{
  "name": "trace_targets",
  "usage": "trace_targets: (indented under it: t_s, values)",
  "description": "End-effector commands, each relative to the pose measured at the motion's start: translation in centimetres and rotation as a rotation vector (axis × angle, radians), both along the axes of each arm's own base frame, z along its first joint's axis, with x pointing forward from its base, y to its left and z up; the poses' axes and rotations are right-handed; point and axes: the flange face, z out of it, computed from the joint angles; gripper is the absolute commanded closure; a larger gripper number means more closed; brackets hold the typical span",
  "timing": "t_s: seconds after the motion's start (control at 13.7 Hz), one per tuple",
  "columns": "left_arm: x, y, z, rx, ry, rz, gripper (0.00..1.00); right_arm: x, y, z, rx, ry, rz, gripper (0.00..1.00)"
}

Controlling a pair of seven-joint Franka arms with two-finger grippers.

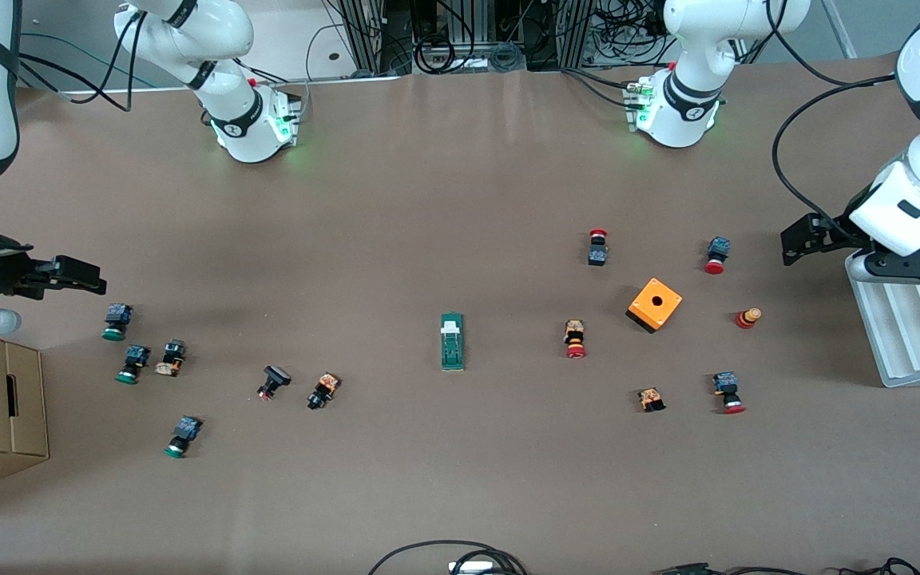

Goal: Close load switch with both arms

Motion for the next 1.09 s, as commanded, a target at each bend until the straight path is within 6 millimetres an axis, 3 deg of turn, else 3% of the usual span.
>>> trace_targets:
  t_s: [0.0,0.29,0.51,0.8,0.88,1.02]
  values:
    - [-0.2,-0.2,0.9,-0.003,-0.001,-0.004,0.0,0.1,0.2,0.7,0.015,-0.018,0.0,0.0]
    - [-0.2,-0.2,0.9,-0.003,-0.001,-0.004,0.0,0.2,0.3,0.5,0.019,-0.013,0.001,0.0]
    - [-0.2,-0.2,0.9,-0.002,-0.001,-0.004,0.0,1.3,0.0,-0.8,0.016,-0.029,-0.004,0.0]
    - [0.2,-0.5,-0.2,-0.002,0.015,-0.009,0.0,5.1,0.0,-6.7,0.012,-0.057,-0.004,0.0]
    - [0.2,-1.7,-0.7,0.005,0.029,-0.028,0.0,5.8,0.1,-7.9,0.011,-0.065,-0.002,0.0]
    - [0.3,-2.2,-0.9,0.007,0.034,-0.03,0.0,6.4,1.4,-10.3,0.009,-0.031,0.003,0.0]
